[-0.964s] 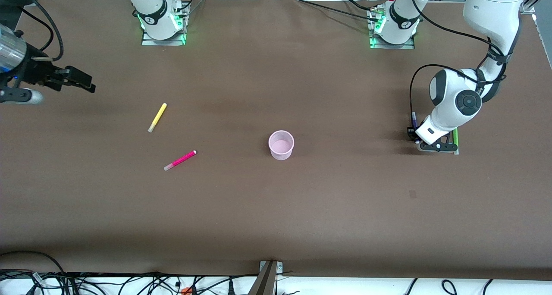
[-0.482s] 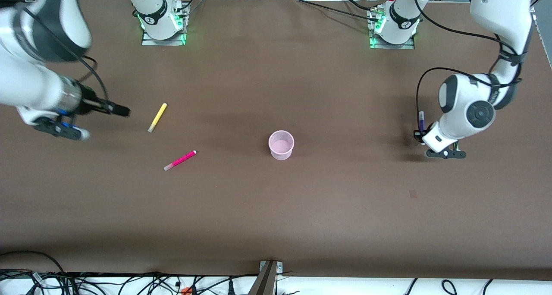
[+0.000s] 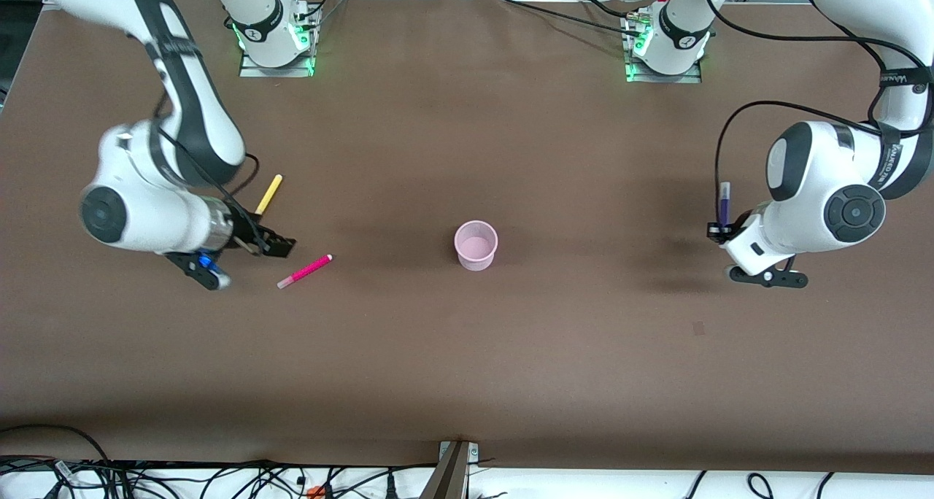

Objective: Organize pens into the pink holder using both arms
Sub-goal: 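Grasp the pink highlighter with the right gripper while the left gripper carries the marker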

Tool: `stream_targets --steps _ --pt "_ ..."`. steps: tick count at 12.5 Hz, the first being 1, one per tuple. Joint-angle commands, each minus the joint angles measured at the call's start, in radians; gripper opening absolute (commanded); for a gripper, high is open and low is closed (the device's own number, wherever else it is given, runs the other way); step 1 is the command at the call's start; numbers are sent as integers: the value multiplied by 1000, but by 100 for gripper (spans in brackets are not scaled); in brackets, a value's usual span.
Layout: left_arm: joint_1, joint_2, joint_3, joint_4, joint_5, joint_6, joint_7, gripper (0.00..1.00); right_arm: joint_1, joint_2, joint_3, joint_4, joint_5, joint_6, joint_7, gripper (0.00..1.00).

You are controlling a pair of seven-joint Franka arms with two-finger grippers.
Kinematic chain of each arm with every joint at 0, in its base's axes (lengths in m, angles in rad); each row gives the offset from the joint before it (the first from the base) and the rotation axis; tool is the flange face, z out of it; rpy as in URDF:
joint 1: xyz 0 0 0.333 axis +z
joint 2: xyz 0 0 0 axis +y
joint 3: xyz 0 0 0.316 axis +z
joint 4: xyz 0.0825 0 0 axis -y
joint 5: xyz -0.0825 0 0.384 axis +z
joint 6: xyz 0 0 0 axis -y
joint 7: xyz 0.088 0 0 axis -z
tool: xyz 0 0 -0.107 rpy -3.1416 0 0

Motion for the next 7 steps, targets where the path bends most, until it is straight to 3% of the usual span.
stream_targets --steps 1,4,7 --pt "6 17 -31 44 -270 -11 169 0 38 98 -6 20 19 103 101 98" --pt "-12 51 -33 66 -582 30 469 0 40 163 -6 20 20 182 115 92" --pt "-73 103 -78 67 -727 108 634 0 46 198 -6 19 23 217 115 78"
